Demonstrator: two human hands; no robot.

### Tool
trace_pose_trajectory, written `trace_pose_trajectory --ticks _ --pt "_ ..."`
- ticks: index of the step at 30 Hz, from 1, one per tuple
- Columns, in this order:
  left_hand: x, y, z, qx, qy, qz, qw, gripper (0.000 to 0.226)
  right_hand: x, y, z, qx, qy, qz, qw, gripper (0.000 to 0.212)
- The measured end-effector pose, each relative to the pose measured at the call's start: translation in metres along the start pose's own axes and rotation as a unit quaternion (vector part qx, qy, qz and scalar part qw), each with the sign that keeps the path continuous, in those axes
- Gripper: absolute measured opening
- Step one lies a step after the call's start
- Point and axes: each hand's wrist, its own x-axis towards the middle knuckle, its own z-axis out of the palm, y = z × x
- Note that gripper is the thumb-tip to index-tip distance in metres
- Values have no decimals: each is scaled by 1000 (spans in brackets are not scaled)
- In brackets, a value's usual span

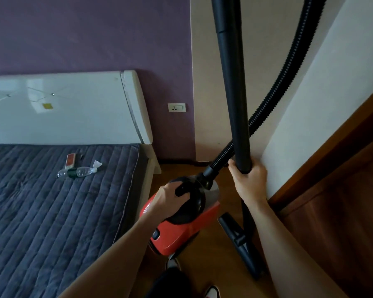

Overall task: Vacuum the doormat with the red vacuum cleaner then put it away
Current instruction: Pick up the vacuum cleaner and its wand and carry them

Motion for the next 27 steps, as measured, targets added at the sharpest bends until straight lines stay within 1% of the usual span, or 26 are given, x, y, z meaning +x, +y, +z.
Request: trace_pose_trajectory --ticks 3,9,12,15,17,19,21,24,27 --pt "38 -5 -9 4 -6 1 1000 13 33 10 18 -16 4 -1 1000 29" --pt "125 -23 -23 10 -26 13 1000 10 92 32 62 -42 40 17 998 19" --pt "166 -29 -31 11 -58 34 998 8 122 37 84 -50 47 34 997 20" --pt "207 -34 -39 11 -88 49 995 5 149 43 101 -59 58 52 995 26" --pt "235 -39 -40 22 -96 51 994 9 165 51 109 -64 66 71 993 23" --pt "262 -43 -36 27 -111 52 992 14 181 65 115 -55 72 92 992 14" --pt "285 -44 -30 35 -134 56 989 20 195 79 120 -41 78 114 990 10" --pt "313 -47 -15 41 -157 70 984 12 213 108 123 -43 84 124 988 12" --pt "340 -56 9 39 -165 61 984 14 230 149 124 -40 92 136 986 16"
